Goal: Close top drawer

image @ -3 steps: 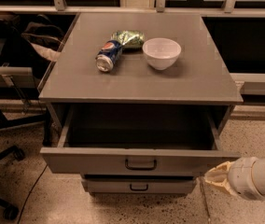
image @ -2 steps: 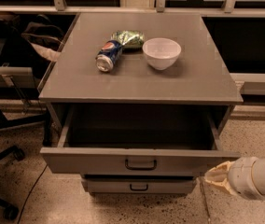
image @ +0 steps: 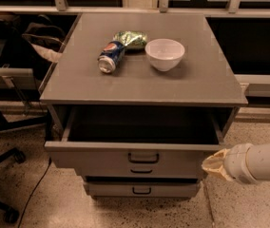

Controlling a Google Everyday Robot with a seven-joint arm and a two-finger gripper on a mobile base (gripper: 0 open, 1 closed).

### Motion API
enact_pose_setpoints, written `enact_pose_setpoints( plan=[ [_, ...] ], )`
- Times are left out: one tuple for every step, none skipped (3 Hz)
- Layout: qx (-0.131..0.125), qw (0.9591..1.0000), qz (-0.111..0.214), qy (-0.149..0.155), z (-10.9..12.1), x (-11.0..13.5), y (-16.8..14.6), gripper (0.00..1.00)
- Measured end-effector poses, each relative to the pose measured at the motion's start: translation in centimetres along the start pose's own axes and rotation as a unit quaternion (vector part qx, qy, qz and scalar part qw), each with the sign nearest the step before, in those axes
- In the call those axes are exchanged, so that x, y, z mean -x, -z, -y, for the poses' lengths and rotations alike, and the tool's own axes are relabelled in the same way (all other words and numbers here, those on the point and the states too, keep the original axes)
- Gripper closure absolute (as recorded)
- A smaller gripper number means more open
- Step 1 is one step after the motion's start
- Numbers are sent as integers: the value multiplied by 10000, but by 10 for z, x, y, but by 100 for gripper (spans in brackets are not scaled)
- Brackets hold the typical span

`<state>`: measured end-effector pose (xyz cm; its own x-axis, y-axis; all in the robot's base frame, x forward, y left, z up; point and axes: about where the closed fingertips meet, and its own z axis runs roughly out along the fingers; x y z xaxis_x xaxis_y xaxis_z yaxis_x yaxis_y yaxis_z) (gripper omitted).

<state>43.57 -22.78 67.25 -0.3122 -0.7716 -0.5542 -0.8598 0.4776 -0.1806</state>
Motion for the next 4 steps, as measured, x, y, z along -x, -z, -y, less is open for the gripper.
enact_pose_setpoints(
  plan=[
    [-141, 9999, -25, 21, 35, 20, -7, 100],
    [-141, 9999, -25, 22, 35, 20, -7, 100],
    [-141, 9999, -25, 22, 35, 20, -7, 81],
    [-141, 9999, -25, 22, 35, 20, -7, 50]
  ],
)
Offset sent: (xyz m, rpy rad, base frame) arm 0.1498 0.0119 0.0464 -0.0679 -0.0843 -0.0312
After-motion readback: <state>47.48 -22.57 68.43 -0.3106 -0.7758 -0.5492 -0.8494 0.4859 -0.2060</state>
